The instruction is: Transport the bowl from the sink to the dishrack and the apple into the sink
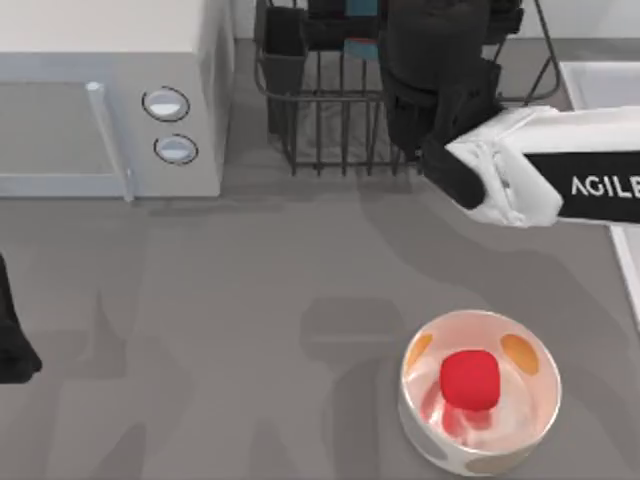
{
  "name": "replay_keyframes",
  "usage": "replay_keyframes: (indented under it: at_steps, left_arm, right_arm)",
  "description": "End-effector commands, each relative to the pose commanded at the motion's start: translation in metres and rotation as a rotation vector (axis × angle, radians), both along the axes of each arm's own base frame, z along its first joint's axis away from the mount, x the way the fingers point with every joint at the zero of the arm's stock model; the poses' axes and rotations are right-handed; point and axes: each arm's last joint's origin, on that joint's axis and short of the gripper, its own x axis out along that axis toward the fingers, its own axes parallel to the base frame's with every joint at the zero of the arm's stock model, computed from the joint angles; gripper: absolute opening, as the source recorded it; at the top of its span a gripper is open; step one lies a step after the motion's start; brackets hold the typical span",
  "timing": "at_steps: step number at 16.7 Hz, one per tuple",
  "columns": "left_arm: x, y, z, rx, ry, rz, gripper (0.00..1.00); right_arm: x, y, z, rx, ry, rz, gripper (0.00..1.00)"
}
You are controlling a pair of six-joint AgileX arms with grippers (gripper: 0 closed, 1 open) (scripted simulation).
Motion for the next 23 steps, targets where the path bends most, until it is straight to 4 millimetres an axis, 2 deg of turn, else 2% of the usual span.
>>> replay_keyframes:
  at_steps: [3,6,9,11,14,18,21,23]
  left_arm:
    - [0.0,0.0,0.0,0.0,0.0,0.0,1.0]
    - [0.0,0.0,0.0,0.0,0.0,0.0,1.0]
    - [0.0,0.0,0.0,0.0,0.0,0.0,1.0]
    - [0.0,0.0,0.0,0.0,0.0,0.0,1.0]
    - [0.0,0.0,0.0,0.0,0.0,0.0,1.0]
    - [0.0,0.0,0.0,0.0,0.0,0.0,1.0]
    - [0.0,0.0,0.0,0.0,0.0,0.0,1.0]
    - [0.0,0.0,0.0,0.0,0.0,0.0,1.0]
  right_arm:
    - [-0.014,-0.024,0.005,-0.024,0.041,0.081,1.0]
    - [-0.04,-0.069,0.019,-0.031,0.079,0.168,1.0]
    - [-0.084,-0.125,0.025,-0.031,0.117,0.203,1.0]
    - [-0.116,-0.161,0.016,-0.029,0.157,0.192,1.0]
    - [-0.157,-0.202,0.004,-0.008,0.166,0.113,1.0]
    - [-0.205,-0.235,0.008,0.028,0.047,0.029,1.0]
    - [-0.241,-0.248,-0.011,0.028,-0.01,0.015,1.0]
    - [-0.257,-0.255,-0.022,0.024,-0.046,-0.008,1.0]
